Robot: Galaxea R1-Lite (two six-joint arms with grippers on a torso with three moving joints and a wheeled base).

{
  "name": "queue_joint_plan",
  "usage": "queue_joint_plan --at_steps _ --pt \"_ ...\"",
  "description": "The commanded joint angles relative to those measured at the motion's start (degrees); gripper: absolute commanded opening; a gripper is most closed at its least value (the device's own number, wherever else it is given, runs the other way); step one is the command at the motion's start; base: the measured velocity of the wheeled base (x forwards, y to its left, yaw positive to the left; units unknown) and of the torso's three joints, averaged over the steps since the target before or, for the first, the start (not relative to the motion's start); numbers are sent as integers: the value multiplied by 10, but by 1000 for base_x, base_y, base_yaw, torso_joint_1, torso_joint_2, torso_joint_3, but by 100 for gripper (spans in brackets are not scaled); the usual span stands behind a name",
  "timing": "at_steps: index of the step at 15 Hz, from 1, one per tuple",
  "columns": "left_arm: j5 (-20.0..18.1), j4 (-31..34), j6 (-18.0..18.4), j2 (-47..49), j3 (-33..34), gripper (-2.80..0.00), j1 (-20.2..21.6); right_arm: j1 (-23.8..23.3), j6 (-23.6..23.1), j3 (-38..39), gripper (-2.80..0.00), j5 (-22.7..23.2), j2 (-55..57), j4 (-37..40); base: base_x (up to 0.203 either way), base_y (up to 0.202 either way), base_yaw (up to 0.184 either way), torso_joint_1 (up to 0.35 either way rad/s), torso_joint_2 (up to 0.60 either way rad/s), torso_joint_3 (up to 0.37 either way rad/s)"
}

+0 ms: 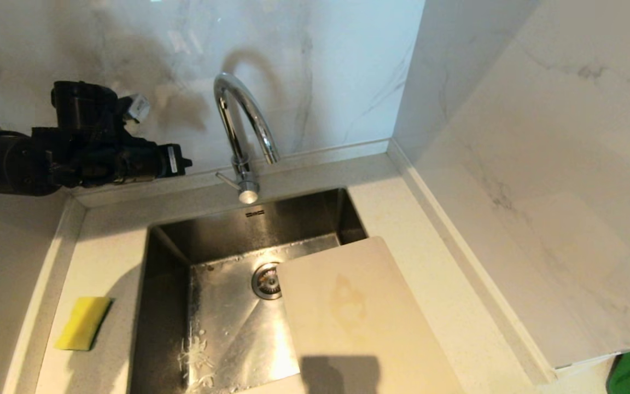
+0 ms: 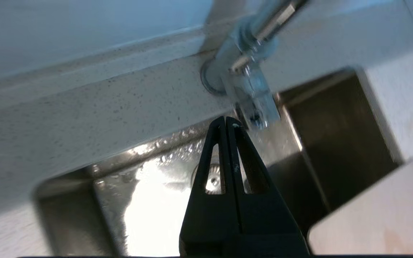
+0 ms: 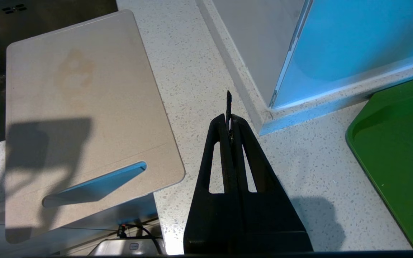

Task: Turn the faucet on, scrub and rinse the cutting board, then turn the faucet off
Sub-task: Turn on the tap

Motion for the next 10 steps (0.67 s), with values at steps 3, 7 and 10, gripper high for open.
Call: queue_joint_plan --at_steps 3,7,10 --pt "13 -2 -48 52 -60 -280 -2 0 0 1 -280 0 -1 0 0 0 0 0 0 0" --pt "11 -23 -83 75 -76 -280 -2 0 0 1 -280 0 -1 0 0 0 0 0 0 0" --pt "10 -21 -145 91 -89 -280 -13 0 0 1 -280 1 -1 0 0 0 0 0 0 0"
